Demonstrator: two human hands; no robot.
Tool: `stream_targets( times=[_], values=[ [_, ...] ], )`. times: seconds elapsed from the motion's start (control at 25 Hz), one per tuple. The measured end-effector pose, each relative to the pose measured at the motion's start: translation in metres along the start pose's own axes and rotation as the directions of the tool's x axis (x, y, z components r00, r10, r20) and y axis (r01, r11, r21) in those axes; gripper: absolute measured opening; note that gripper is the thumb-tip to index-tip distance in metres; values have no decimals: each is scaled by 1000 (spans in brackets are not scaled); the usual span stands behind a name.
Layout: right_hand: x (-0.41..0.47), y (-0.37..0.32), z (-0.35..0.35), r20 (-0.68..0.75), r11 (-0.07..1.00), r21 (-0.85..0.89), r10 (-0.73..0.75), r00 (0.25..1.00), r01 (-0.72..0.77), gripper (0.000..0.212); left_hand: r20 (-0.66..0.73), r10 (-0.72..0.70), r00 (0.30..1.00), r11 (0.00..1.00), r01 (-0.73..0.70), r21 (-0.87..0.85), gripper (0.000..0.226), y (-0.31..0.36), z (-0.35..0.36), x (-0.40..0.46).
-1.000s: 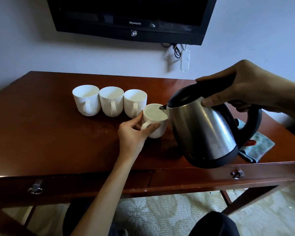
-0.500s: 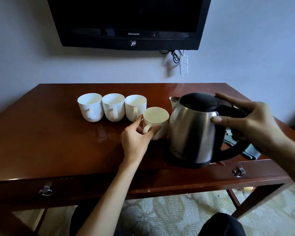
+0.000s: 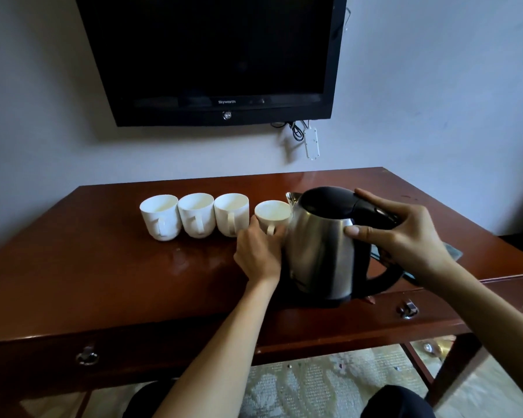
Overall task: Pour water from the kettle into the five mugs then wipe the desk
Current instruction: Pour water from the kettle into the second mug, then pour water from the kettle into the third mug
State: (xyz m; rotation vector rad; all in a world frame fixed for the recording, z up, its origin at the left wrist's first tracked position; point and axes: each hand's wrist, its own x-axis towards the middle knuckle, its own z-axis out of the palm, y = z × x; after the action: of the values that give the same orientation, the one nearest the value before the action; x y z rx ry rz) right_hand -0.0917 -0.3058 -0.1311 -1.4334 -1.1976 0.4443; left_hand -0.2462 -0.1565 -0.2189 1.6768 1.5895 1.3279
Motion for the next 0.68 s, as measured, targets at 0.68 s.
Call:
stream_targets(
  times=[0.68],
  values=[
    [8,6,-7,42,999,53,-8,999,6,75,180,-15,984,994,34,-101,30,12,13,24]
  ],
)
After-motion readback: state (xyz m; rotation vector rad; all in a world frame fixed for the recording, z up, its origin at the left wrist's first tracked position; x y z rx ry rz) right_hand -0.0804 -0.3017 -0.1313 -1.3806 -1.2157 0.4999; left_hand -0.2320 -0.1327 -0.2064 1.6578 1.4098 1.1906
